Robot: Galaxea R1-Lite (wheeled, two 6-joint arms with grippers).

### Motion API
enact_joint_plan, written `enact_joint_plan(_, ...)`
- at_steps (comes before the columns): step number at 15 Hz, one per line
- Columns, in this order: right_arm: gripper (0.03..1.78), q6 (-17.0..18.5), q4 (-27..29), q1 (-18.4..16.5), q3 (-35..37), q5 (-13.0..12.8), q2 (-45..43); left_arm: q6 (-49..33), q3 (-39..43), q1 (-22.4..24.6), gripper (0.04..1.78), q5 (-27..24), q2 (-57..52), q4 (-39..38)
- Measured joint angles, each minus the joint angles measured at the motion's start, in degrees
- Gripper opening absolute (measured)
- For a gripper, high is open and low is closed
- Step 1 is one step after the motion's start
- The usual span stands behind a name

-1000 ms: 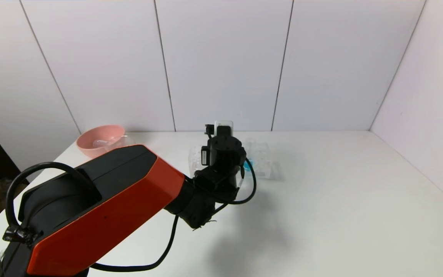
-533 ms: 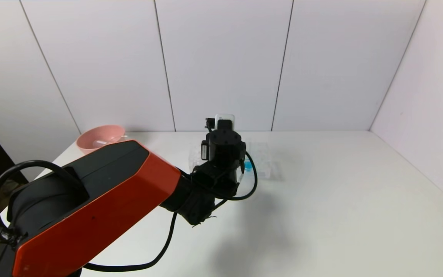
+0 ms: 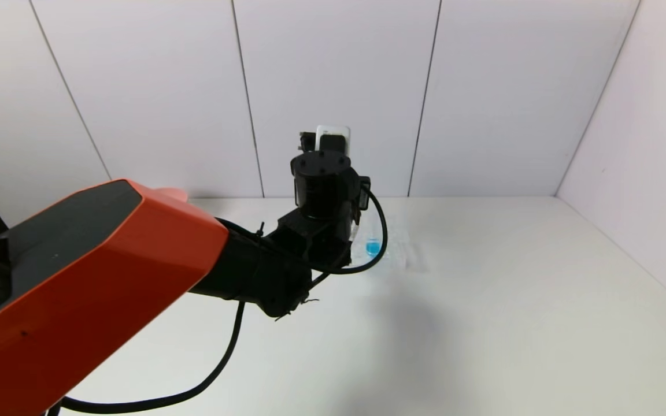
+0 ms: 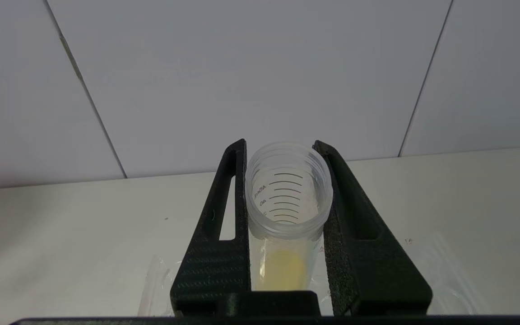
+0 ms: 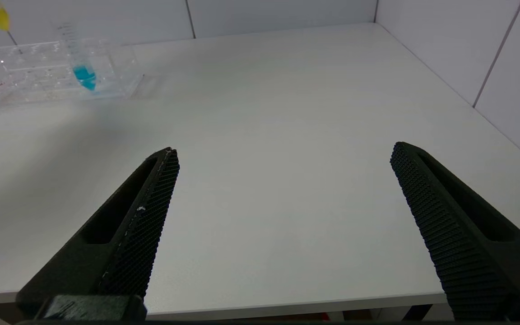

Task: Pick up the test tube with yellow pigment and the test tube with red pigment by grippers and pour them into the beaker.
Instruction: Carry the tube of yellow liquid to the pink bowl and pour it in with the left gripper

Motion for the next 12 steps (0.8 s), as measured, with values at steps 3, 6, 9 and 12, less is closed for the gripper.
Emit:
enact_joint_plan(3, 1.71, 0.00, -0.02, 0.00, 0.00, 0.00, 0.00, 0.06, 1.63, 0.33, 0.47, -2.12, -3.99, 2.41)
enact_joint_plan(6, 1.71, -0.02, -0.02, 0.00, 0.00, 0.02, 0.00, -0.35, 6.80, 4.44, 0.47, -7.41, -9.67, 6.75)
enact_joint_plan(9, 1.71, 0.00, -0.02, 0.00, 0.00, 0.02, 0.00, -1.21, 13.59, 13.68, 0.47, -20.59, -17.41, 10.69)
enact_joint_plan(12, 1.71, -0.02, 0.00, 0.00, 0.00, 0.00, 0.00, -1.99, 18.14, 25.56, 0.47, -37.16, -24.99, 17.41)
